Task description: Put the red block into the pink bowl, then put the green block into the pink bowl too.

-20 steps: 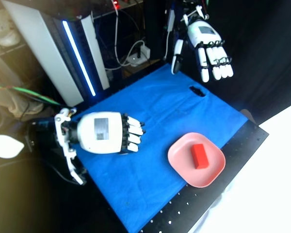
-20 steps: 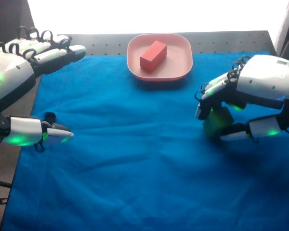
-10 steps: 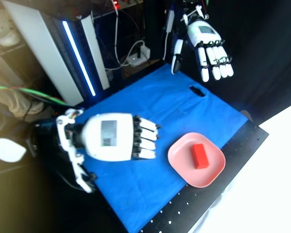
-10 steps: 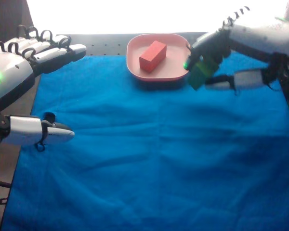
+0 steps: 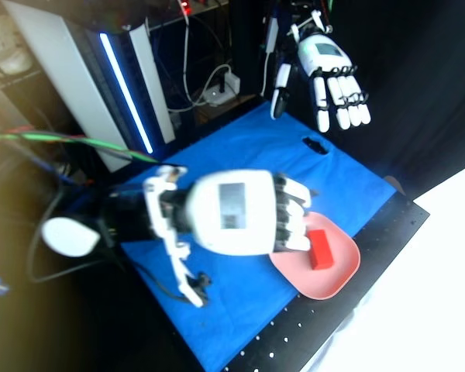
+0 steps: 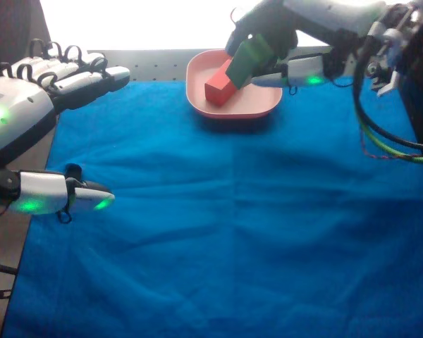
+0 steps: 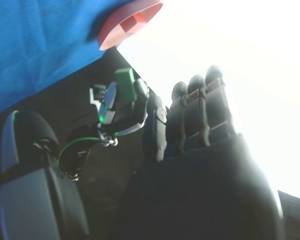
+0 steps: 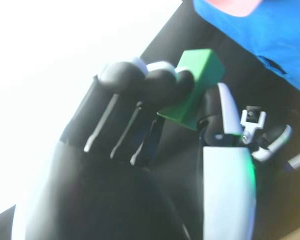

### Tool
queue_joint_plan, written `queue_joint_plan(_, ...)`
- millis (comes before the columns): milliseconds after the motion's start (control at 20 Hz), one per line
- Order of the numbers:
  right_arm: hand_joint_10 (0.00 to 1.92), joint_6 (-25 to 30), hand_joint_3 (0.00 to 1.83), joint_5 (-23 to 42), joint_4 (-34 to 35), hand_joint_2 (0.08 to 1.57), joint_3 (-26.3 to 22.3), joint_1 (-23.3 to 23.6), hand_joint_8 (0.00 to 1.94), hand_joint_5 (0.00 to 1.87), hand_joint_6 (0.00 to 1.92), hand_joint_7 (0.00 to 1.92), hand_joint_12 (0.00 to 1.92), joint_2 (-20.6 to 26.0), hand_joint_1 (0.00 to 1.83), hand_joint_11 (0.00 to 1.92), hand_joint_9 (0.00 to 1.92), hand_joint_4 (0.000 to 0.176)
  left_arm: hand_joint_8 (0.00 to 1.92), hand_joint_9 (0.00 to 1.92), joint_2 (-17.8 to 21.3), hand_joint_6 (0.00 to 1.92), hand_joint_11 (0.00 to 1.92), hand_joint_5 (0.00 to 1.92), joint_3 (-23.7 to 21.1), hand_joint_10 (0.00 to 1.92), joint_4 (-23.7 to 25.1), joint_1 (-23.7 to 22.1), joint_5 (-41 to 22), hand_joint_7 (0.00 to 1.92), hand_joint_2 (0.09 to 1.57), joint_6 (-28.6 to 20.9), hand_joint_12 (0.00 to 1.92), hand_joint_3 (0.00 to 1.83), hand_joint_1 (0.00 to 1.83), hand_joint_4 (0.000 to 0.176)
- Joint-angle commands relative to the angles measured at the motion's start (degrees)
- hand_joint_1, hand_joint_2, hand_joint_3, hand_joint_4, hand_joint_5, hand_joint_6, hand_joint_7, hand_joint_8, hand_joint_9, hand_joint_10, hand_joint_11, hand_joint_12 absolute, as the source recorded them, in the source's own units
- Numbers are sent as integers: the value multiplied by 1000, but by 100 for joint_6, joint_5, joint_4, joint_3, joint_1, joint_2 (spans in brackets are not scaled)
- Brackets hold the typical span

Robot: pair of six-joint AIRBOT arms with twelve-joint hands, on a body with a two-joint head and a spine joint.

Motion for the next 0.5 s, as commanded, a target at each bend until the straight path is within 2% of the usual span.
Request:
queue_joint_plan(0, 1123, 37, 1, 352, 223, 1029, 60, 101, 749, 1164, 620, 1170, 1529, -29, 1275, 963, 1142, 0, 0, 0, -20, 1, 1, 171, 32, 0, 51, -54, -674, 77, 859, -8, 0, 0, 788, 104)
queue_joint_plan(50, 968, 37, 0, 243, 219, 985, 122, 102, 510, 1006, 227, 1291, 1442, -77, 1367, 957, 1169, 0, 2, 0, -22, 3, 0, 176, 33, 0, 52, -54, -676, 82, 856, -8, 0, 0, 788, 113)
queue_joint_plan(100, 576, 37, 0, 90, 206, 950, 189, 102, 229, 846, 49, 1212, 1180, -122, 1138, 731, 1119, 0, 4, 0, -24, 6, 0, 184, 33, 0, 54, -56, -679, 88, 863, -10, 0, 1, 811, 101)
queue_joint_plan(150, 287, 37, 0, 7, 181, 928, 214, 101, 63, 663, 9, 1057, 979, -139, 1046, 553, 984, 0, 5, 0, -24, 7, 0, 189, 33, 0, 56, -57, -687, 92, 861, -15, 0, 1, 815, 98)
queue_joint_plan(200, 118, 37, 0, -48, 142, 907, 220, 101, 12, 474, 1, 743, 975, -143, 895, 494, 822, 5, 4, 3, -24, 6, 0, 190, 32, 1, 56, -57, -696, 91, 873, -30, 0, 5, 839, 82)
queue_joint_plan(250, 118, 37, 0, -65, 120, 907, 221, 100, 12, 474, 1, 743, 975, -144, 895, 494, 822, 5, 4, 3, -24, 6, 0, 190, 32, 1, 56, -56, -699, 91, 873, -39, 0, 5, 839, 82)
queue_joint_plan(300, 17, 37, 0, -76, 108, 878, 223, 100, 0, 288, 14, 512, 1179, -144, 841, 366, 682, 88, 0, 0, -26, 7, 0, 197, 31, 0, 56, -56, -702, 76, 886, -40, 0, 10, 849, 77)
queue_joint_plan(350, 3, 37, 0, -77, 94, 850, 226, 100, 0, 237, 3, 398, 1152, -143, 825, 232, 543, 118, 1, 0, -26, 5, 0, 194, 29, 0, 56, -56, -705, 74, 884, -42, 0, 8, 858, 72)
queue_joint_plan(400, 3, 37, 0, -77, 88, 850, 226, 100, 0, 237, 3, 398, 1152, -137, 825, 232, 543, 118, 1, 0, -26, 5, 0, 194, 28, 0, 55, -55, -711, 74, 884, -44, 0, 8, 858, 72)
queue_joint_plan(450, 1, 37, 0, -77, 82, 851, 224, 100, 0, 150, 0, 254, 959, -133, 808, 17, 315, 170, 4, 0, -25, 2, 0, 190, 27, 0, 53, -54, -716, 83, 883, -45, 0, 6, 854, 62)
